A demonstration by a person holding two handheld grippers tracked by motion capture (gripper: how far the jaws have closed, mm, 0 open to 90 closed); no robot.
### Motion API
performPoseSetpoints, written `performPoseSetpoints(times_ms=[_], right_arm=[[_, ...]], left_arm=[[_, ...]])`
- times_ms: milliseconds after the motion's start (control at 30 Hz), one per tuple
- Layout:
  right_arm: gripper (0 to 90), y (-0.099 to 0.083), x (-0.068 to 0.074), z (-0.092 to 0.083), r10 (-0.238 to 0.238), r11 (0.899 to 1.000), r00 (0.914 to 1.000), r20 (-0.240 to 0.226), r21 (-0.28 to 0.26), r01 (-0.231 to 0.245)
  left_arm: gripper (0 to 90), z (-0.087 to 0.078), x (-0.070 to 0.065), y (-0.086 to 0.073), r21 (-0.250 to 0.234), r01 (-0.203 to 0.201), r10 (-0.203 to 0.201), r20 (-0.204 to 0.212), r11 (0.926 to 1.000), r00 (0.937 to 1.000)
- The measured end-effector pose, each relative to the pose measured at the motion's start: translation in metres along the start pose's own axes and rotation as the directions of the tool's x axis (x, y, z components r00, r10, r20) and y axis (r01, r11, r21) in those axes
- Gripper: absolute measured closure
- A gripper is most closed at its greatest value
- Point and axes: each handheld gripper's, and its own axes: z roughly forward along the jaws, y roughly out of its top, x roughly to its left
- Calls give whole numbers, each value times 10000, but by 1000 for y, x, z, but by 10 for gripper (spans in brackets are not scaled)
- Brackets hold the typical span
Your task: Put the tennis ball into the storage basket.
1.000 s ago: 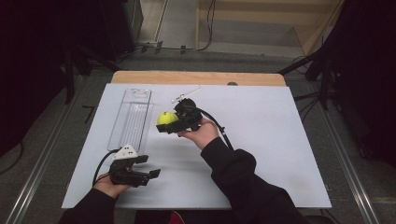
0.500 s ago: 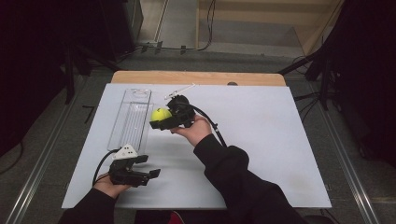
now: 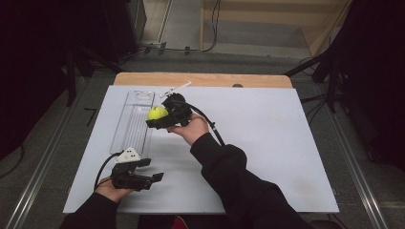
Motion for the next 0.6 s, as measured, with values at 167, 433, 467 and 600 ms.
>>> performPoseSetpoints(times_ms=[167,433,467,600], right_arm=[[234,4,0,5,29,10000,10000,56,-10,-29],[234,6,-3,12,208,9997,9998,-44,-107,-209],[233,6,-2,14,205,9996,9998,-22,-169,-206],[233,11,0,19,70,9998,9999,75,-170,-69]], left_arm=[[228,0,0,0,-6,2,-2,14,10000,10000],[228,0,0,0,4,17,-17,-54,10000,10000],[228,0,0,0,12,24,-24,-54,10000,10000],[228,-1,0,0,-8,40,-40,-30,10000,10000]])
